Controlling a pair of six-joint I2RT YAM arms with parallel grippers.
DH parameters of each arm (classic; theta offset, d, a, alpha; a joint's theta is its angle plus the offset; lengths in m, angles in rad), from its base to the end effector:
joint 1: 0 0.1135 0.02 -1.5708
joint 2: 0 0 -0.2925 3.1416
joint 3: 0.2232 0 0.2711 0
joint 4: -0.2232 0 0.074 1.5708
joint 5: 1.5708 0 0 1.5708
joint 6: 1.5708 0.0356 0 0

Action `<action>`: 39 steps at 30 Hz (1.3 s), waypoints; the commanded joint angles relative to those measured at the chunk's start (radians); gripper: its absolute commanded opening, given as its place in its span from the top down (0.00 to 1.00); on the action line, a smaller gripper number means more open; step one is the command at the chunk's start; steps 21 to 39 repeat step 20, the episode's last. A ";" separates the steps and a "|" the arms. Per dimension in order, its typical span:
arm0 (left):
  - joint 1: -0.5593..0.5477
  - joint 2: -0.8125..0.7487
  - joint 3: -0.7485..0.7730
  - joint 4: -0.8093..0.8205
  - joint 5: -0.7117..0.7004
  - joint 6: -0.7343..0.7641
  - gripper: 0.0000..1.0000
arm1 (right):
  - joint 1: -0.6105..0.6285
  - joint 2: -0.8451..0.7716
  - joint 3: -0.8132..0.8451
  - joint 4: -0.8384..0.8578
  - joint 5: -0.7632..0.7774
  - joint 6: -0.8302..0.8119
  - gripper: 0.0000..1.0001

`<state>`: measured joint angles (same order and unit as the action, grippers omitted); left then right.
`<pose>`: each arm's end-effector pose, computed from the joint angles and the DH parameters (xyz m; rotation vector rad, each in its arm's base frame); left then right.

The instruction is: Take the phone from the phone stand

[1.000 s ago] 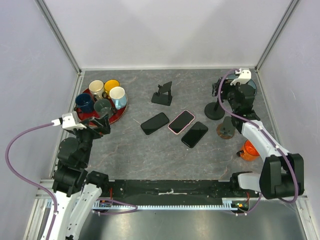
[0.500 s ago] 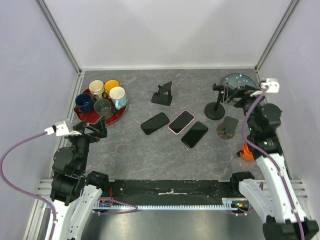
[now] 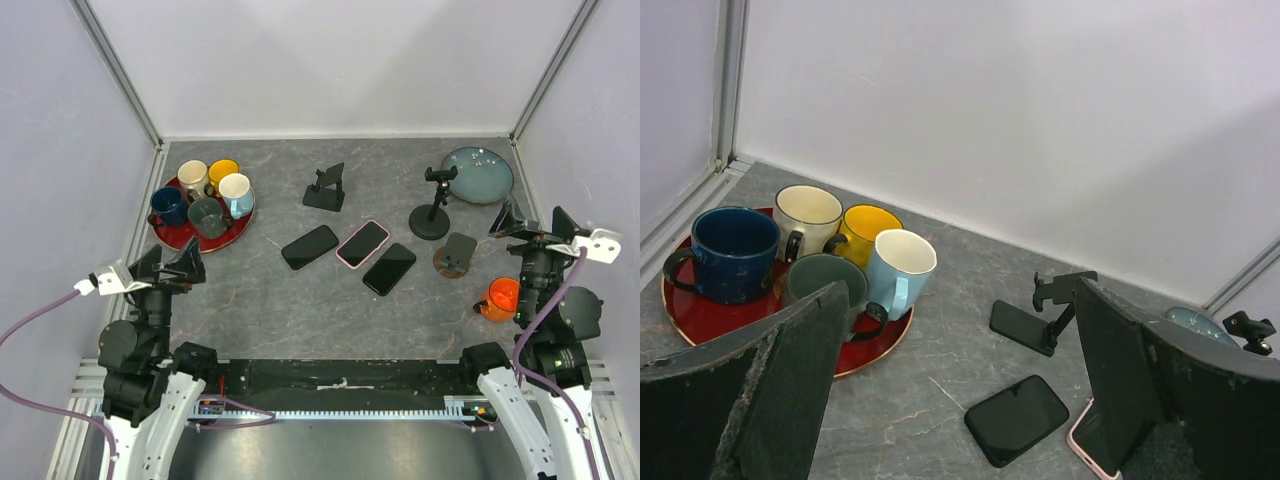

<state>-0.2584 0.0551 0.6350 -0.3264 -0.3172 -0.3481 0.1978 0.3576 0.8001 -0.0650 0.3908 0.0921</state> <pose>0.0227 0.0055 0.3517 -0.3289 1.2954 -0.3052 0.0601 -0.0018 0.4227 0.2797 1.1906 0.0197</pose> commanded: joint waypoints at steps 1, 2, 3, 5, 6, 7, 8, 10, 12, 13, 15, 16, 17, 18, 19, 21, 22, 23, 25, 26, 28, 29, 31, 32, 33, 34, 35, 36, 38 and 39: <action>0.005 -0.038 -0.029 0.065 -0.023 0.027 0.00 | 0.026 -0.022 -0.079 0.024 0.134 -0.078 0.02; 0.007 -0.043 -0.034 0.067 -0.026 0.031 0.00 | 0.031 -0.022 -0.087 0.039 0.135 -0.081 0.02; 0.005 -0.047 -0.035 0.069 -0.028 0.032 0.00 | 0.035 -0.022 -0.099 0.047 0.137 -0.084 0.02; 0.005 -0.047 -0.040 0.072 -0.029 0.035 0.01 | 0.048 -0.023 -0.114 0.059 0.143 -0.084 0.02; 0.007 -0.044 -0.040 0.073 -0.031 0.035 0.01 | 0.054 -0.026 -0.130 0.057 0.149 -0.084 0.02; 0.005 -0.043 -0.041 0.072 -0.031 0.035 0.01 | 0.058 -0.032 -0.136 0.088 0.154 -0.084 0.02; 0.007 -0.040 -0.043 0.076 -0.031 0.035 0.01 | 0.066 -0.035 -0.144 0.102 0.161 -0.086 0.02; 0.005 -0.031 -0.041 0.076 -0.031 0.035 0.01 | 0.072 -0.058 -0.173 0.122 0.177 -0.114 0.02; 0.007 -0.021 -0.041 0.076 -0.029 0.037 0.01 | 0.078 -0.074 -0.205 0.149 0.190 -0.117 0.02; 0.007 -0.015 -0.040 0.076 -0.029 0.037 0.01 | 0.081 -0.088 -0.214 0.155 0.203 -0.117 0.02; 0.008 -0.014 -0.041 0.079 -0.028 0.037 0.02 | 0.084 -0.100 -0.240 0.182 0.207 -0.117 0.02; 0.007 -0.015 -0.043 0.081 -0.026 0.037 0.02 | 0.086 -0.108 -0.246 0.188 0.209 -0.118 0.02; 0.008 -0.015 -0.043 0.084 -0.026 0.038 0.02 | 0.088 -0.109 -0.251 0.197 0.209 -0.117 0.02; 0.010 -0.014 -0.044 0.084 -0.026 0.037 0.02 | 0.089 -0.114 -0.257 0.198 0.212 -0.117 0.02; 0.008 -0.014 -0.044 0.084 -0.026 0.037 0.02 | 0.091 -0.114 -0.260 0.203 0.214 -0.118 0.02; 0.010 -0.015 -0.046 0.086 -0.026 0.035 0.02 | 0.095 -0.115 -0.263 0.211 0.217 -0.120 0.02; 0.010 -0.015 -0.046 0.086 -0.026 0.035 0.02 | 0.095 -0.115 -0.263 0.211 0.217 -0.120 0.02; 0.010 -0.015 -0.046 0.086 -0.026 0.035 0.02 | 0.095 -0.115 -0.263 0.211 0.217 -0.120 0.02; 0.010 -0.015 -0.046 0.086 -0.026 0.035 0.02 | 0.095 -0.115 -0.263 0.211 0.217 -0.120 0.02; 0.010 -0.015 -0.046 0.086 -0.026 0.035 0.02 | 0.095 -0.115 -0.263 0.211 0.217 -0.120 0.02; 0.010 -0.015 -0.046 0.086 -0.026 0.035 0.02 | 0.095 -0.115 -0.263 0.211 0.217 -0.120 0.02; 0.010 -0.015 -0.046 0.086 -0.026 0.035 0.02 | 0.095 -0.115 -0.263 0.211 0.217 -0.120 0.02; 0.010 -0.015 -0.046 0.086 -0.026 0.035 0.02 | 0.095 -0.115 -0.263 0.211 0.217 -0.120 0.02; 0.010 -0.015 -0.046 0.086 -0.026 0.035 0.02 | 0.095 -0.115 -0.263 0.211 0.217 -0.120 0.02; 0.010 -0.015 -0.046 0.086 -0.026 0.035 0.02 | 0.095 -0.115 -0.263 0.211 0.217 -0.120 0.02; 0.010 -0.015 -0.046 0.086 -0.026 0.035 0.02 | 0.095 -0.115 -0.263 0.211 0.217 -0.120 0.02; 0.010 -0.015 -0.046 0.086 -0.026 0.035 0.02 | 0.095 -0.115 -0.263 0.211 0.217 -0.120 0.02; 0.010 -0.015 -0.046 0.086 -0.026 0.035 0.02 | 0.095 -0.115 -0.263 0.211 0.217 -0.120 0.02; 0.010 -0.015 -0.046 0.086 -0.026 0.035 0.02 | 0.095 -0.115 -0.263 0.211 0.217 -0.120 0.02; 0.010 -0.015 -0.046 0.086 -0.026 0.035 0.02 | 0.095 -0.115 -0.263 0.211 0.217 -0.120 0.02</action>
